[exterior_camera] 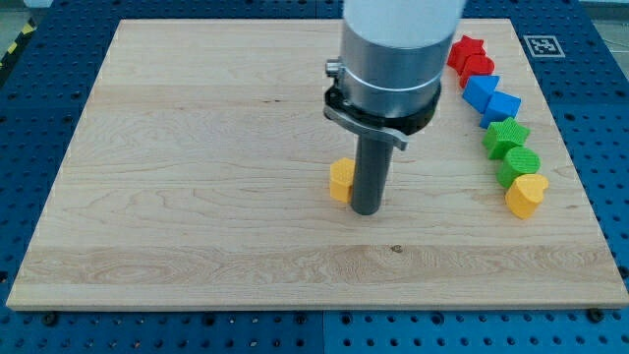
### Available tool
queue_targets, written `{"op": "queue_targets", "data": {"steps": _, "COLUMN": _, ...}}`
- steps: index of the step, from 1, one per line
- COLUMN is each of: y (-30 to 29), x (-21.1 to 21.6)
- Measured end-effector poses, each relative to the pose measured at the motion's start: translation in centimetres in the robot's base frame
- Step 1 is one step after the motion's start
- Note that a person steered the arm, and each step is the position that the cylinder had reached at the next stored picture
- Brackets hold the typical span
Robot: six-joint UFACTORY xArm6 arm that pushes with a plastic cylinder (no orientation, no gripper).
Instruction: Place yellow heart right side of yellow hexagon
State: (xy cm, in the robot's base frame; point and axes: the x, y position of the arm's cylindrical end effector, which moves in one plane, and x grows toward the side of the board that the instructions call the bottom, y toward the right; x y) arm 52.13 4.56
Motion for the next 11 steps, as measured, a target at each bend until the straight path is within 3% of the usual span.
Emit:
{"op": "queue_targets", "data": {"steps": 2, "y": 11.1, "x": 4.7}}
{"op": "queue_targets", "data": {"steps": 5, "y": 13.9, "x": 7.3}}
{"op": "queue_targets", "data": {"steps": 7, "y": 20.3, "x": 9.6}}
{"op": "queue_targets", "data": {"steps": 8, "y": 26.5, "x": 6.5}}
{"op": "queue_targets", "data": {"steps": 9, "y": 28.7, "x": 1.2}}
{"op": "queue_targets", "data": {"steps": 11, "y": 22.2, "x": -1.5}}
